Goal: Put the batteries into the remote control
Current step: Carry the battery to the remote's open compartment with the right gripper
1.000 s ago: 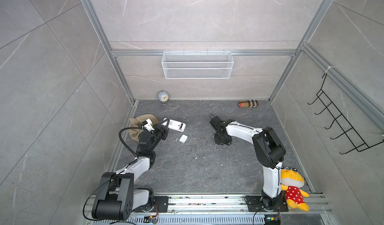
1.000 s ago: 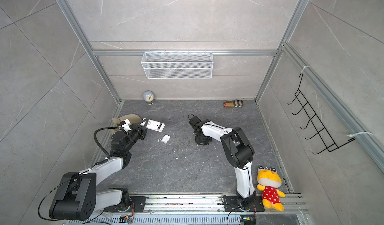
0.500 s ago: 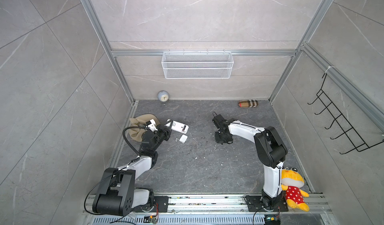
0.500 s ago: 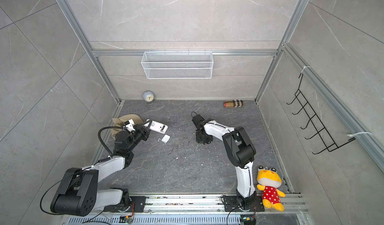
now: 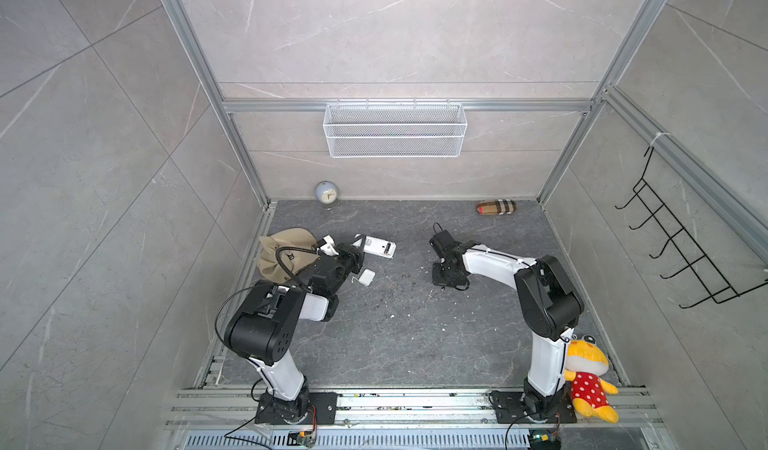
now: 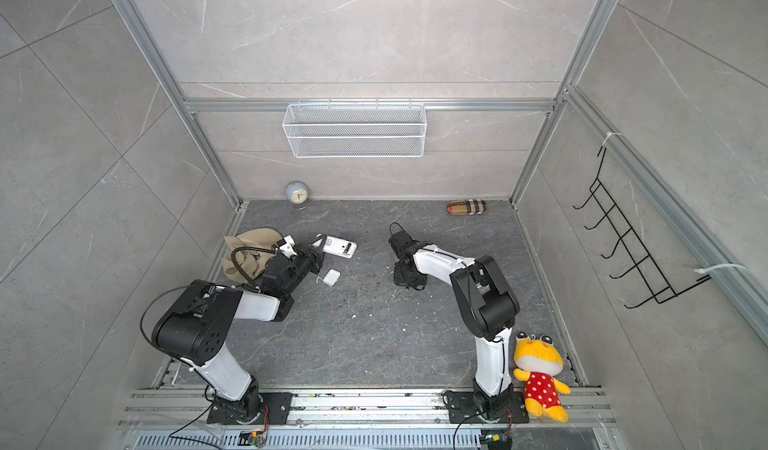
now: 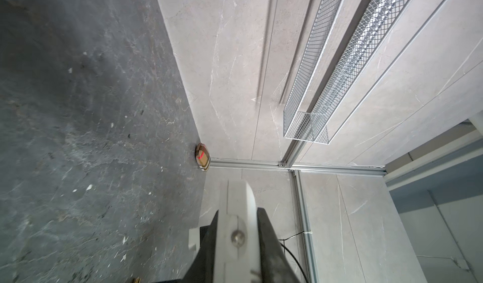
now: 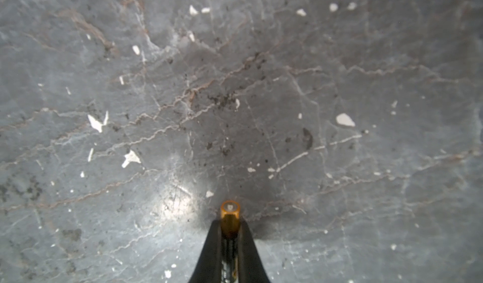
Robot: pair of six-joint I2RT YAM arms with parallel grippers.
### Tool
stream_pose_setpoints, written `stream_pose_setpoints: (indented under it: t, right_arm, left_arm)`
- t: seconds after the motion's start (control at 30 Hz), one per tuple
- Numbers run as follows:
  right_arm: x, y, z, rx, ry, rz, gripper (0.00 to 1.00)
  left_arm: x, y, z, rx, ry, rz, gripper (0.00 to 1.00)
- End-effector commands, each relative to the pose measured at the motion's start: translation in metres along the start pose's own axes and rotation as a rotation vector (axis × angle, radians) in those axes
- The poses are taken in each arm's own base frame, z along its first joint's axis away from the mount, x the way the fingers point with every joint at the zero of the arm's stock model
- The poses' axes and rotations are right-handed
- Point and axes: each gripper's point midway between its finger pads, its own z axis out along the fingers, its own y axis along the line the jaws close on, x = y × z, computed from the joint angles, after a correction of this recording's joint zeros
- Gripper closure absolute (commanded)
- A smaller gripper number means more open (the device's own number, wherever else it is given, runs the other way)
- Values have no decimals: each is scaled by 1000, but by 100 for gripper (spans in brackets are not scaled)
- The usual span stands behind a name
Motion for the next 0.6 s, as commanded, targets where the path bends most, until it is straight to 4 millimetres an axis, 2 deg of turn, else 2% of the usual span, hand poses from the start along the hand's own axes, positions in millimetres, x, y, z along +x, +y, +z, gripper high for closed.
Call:
stream_pose_setpoints:
  t: [0.0,0.2,0.43,0.57]
  right_arm:
    - [4,-2,-7,-14,-4,70,94]
    - [-15,4,-31,-48,-83,120,94]
    - [-27,11,-53,-92,-126,131,94]
    - [-38,16,-76,-127,-182,142,93]
  left_arm:
    - [-1,-34,10,137,-19,48,100]
    - [5,-13,26,99,14,40,100]
    - [10,-2,35,81,12,63,100]
    - [17,6,42,71,31,59,100]
